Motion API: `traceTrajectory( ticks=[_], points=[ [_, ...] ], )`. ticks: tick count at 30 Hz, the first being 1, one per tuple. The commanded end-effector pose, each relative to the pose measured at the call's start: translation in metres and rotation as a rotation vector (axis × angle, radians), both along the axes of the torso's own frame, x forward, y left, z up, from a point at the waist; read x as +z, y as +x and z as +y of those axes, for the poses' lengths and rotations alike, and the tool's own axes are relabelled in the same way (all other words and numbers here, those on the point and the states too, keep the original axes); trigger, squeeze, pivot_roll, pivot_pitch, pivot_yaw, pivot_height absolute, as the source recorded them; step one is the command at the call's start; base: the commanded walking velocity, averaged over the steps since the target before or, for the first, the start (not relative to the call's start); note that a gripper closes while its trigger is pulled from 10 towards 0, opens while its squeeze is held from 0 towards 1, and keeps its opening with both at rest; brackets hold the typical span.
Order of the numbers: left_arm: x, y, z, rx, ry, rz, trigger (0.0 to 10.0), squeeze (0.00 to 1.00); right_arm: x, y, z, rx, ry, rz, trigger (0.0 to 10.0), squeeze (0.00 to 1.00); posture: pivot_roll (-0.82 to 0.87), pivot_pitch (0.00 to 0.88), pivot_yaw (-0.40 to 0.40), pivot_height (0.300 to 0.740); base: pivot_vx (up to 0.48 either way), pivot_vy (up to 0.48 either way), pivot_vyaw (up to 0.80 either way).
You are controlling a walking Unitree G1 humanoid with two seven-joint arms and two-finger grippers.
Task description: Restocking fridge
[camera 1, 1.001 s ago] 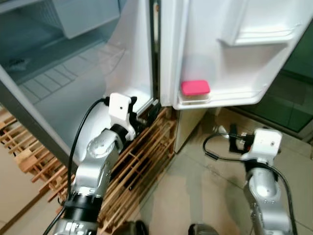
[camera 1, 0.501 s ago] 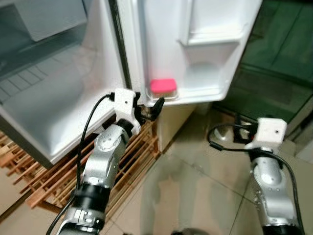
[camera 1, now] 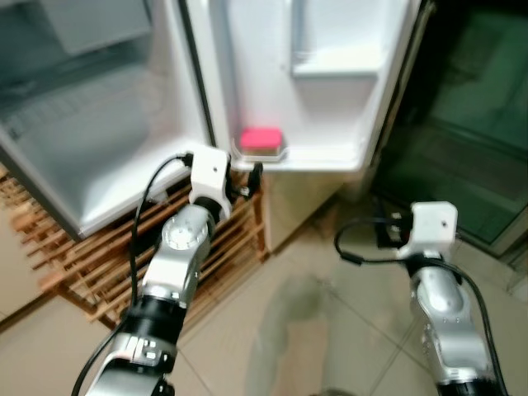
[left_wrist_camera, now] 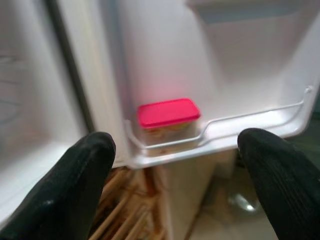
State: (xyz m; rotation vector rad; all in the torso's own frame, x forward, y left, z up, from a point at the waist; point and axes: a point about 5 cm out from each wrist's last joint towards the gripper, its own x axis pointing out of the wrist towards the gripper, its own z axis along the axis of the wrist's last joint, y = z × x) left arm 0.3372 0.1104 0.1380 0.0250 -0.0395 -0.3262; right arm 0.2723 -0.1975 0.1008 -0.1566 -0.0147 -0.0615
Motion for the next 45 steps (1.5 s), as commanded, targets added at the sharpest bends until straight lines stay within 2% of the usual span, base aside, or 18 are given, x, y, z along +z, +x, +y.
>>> traceTrajectory(
  ticks=[1, 7, 12, 18, 20, 21, 22, 23, 24, 27, 28, 30, 31, 33, 37, 40, 45],
  points=[
    [0.002, 0.000, 0.004, 0.011, 0.001, -0.017, 10.0, 0.00, 0.005, 0.005, 0.009, 0.045, 0.006, -0.019, 10.0, 0.00, -0.21, 0.000, 0.086, 0.740, 0.000, -0.480, 0.57],
    [-0.001, 0.001, 0.003, 0.043, 0.011, -0.010, 10.0, 0.00, 0.006, 0.008, 0.013, 0.078, 0.004, -0.014, 10.0, 0.00, -0.21, 0.000, 0.078, 0.740, 0.000, -0.472, 0.57],
    [0.001, -0.002, -0.002, 0.029, 0.042, -0.044, 10.0, 0.00, 0.005, 0.009, 0.017, 0.114, -0.003, -0.004, 10.0, 0.00, -0.20, 0.000, 0.066, 0.740, 0.000, -0.472, 0.56],
    [0.002, -0.005, -0.004, 0.005, 0.020, -0.041, 10.0, 0.00, 0.005, 0.008, 0.022, 0.155, -0.020, -0.005, 10.0, 0.00, -0.20, 0.000, 0.071, 0.740, 0.000, -0.461, 0.56],
    [0.002, -0.007, -0.002, -0.009, 0.030, -0.047, 10.0, 0.00, 0.006, 0.008, 0.024, 0.170, -0.042, -0.008, 10.0, 0.00, -0.21, 0.000, 0.074, 0.740, 0.000, 0.000, 0.56],
    [0.000, -0.008, 0.002, -0.007, 0.031, -0.047, 10.0, 0.00, 0.005, 0.007, 0.024, 0.170, -0.043, -0.006, 10.0, 0.00, -0.21, 0.000, 0.077, 0.740, 0.000, 0.000, 0.56],
    [-0.003, -0.012, 0.014, 0.008, 0.041, -0.043, 10.0, 0.00, 0.003, 0.006, 0.021, 0.162, -0.043, 0.005, 10.0, 0.00, -0.21, 0.000, 0.081, 0.740, 0.000, 0.000, 0.57],
    [-0.003, -0.012, 0.014, 0.008, 0.041, -0.043, 10.0, 0.00, 0.003, 0.006, 0.021, 0.162, -0.043, 0.005, 10.0, 0.00, -0.21, 0.000, 0.081, 0.740, 0.000, 0.000, 0.57],
    [-0.009, -0.021, 0.033, 0.032, 0.036, -0.032, 10.0, 0.00, 0.001, 0.002, 0.014, 0.137, -0.037, 0.012, 10.0, 0.00, -0.21, 0.000, 0.080, 0.740, 0.000, 0.000, 0.56],
    [-0.019, -0.038, 0.052, 0.037, 0.029, -0.020, 10.0, 0.00, -0.002, -0.005, 0.004, 0.099, -0.022, 0.017, 10.0, 0.00, -0.20, 0.000, 0.076, 0.740, 0.000, 0.000, 0.56],
    [-0.024, -0.048, 0.058, 0.036, 0.011, -0.013, 10.0, 0.00, -0.006, -0.012, -0.004, 0.071, 0.002, 0.022, 10.0, 0.00, -0.19, 0.000, 0.069, 0.740, 0.000, 0.000, 0.00],
    [-0.028, -0.065, 0.065, 0.029, -0.030, -0.004, 10.0, 0.00, -0.013, -0.023, -0.015, 0.031, 0.023, 0.047, 10.0, 0.00, -0.19, 0.000, 0.067, 0.740, 0.000, 0.000, 0.00],
    [-0.028, -0.072, 0.066, 0.029, -0.009, -0.024, 10.0, 0.00, -0.016, -0.028, -0.021, 0.012, 0.023, 0.059, 10.0, 0.00, -0.18, 0.000, 0.062, 0.740, 0.000, 0.000, 0.00],
    [-0.028, -0.076, 0.066, 0.028, 0.011, -0.040, 10.0, 0.00, -0.018, -0.030, -0.024, 0.003, 0.019, 0.065, 10.0, 0.00, -0.18, 0.000, 0.062, 0.740, 0.000, 0.000, 0.00],
    [-0.021, -0.066, 0.054, 0.049, 0.029, -0.061, 10.0, 0.00, -0.017, -0.023, -0.026, 0.016, 0.001, 0.064, 10.0, 0.00, -0.17, 0.000, 0.048, 0.740, 0.120, -0.386, 0.37],
    [-0.014, -0.054, 0.048, 0.054, -0.002, -0.071, 10.0, 0.00, -0.013, -0.014, -0.018, 0.049, -0.003, 0.050, 10.0, 0.00, -0.17, 0.000, 0.050, 0.740, 0.241, -0.412, 0.66],
    [-0.010, -0.054, 0.049, 0.074, -0.001, -0.068, 10.0, 0.00, -0.010, -0.015, -0.012, 0.070, 0.000, 0.035, 10.0, 0.00, -0.18, 0.000, 0.061, 0.740, 0.145, -0.418, 0.64]
  ],
)
